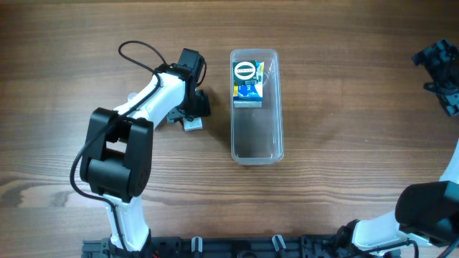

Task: Pack container
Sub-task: 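Lower and grasp the Panadol box with the left gripper, then carry the Panadol box into the container's lower half and release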

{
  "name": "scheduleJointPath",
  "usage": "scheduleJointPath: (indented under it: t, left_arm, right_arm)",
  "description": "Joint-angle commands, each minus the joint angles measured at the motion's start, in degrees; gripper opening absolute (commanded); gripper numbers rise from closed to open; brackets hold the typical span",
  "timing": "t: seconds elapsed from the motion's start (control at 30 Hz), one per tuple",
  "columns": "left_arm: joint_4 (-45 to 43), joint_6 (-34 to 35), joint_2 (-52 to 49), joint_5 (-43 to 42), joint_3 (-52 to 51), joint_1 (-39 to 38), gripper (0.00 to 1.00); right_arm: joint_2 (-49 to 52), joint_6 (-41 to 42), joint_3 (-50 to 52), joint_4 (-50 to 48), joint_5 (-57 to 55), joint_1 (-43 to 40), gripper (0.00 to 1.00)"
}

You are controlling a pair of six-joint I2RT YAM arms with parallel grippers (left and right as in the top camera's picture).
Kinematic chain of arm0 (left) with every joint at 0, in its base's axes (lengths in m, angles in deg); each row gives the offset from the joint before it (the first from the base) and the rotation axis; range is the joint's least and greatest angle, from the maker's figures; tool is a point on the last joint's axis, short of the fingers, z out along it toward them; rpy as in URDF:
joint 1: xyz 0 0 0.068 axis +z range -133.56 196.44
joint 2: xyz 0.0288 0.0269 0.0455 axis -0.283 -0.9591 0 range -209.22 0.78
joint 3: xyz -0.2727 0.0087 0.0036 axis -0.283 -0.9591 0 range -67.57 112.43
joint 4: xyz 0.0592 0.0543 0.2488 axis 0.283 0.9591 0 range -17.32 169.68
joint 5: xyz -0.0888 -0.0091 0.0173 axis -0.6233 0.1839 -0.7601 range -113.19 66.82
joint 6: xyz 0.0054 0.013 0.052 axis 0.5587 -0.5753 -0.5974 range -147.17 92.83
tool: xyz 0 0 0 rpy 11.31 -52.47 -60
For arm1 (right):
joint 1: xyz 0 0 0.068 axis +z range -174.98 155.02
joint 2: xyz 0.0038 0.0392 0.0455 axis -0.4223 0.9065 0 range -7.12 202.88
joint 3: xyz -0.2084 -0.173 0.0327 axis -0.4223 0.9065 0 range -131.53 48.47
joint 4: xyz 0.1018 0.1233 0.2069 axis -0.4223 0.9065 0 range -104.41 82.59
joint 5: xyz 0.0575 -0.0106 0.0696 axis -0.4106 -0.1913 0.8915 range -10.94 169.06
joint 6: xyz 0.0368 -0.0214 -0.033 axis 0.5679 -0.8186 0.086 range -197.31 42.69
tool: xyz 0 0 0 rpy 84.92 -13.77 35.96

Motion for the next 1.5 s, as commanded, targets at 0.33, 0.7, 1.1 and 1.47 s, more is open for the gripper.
scheduleJointPath:
  t: [0.33,0.7,1.1,1.47]
  left_arm:
    - [1.1,-0.3,-0.7,0.3,-0.2,0.2,0.37]
    - [20.6,-0.5,8.4,-3.4,19.0,-2.4,0.39]
    - [18.6,19.3,13.4,-3.8,21.1,-28.5,0.45]
    - [18.6,19.7,6.0,-3.5,21.1,-29.0,0.47]
  right_arm:
    - [0.8,0.9,0.1,-0.1,-1.0,0.1,1.00]
    - [0.8,0.8,0.1,-0.1,-1.0,0.1,1.00]
    - [0.8,0.9,0.1,-0.1,-1.0,0.1,1.00]
    - [0.8,0.9,0.1,-0.1,-1.0,0.1,1.00]
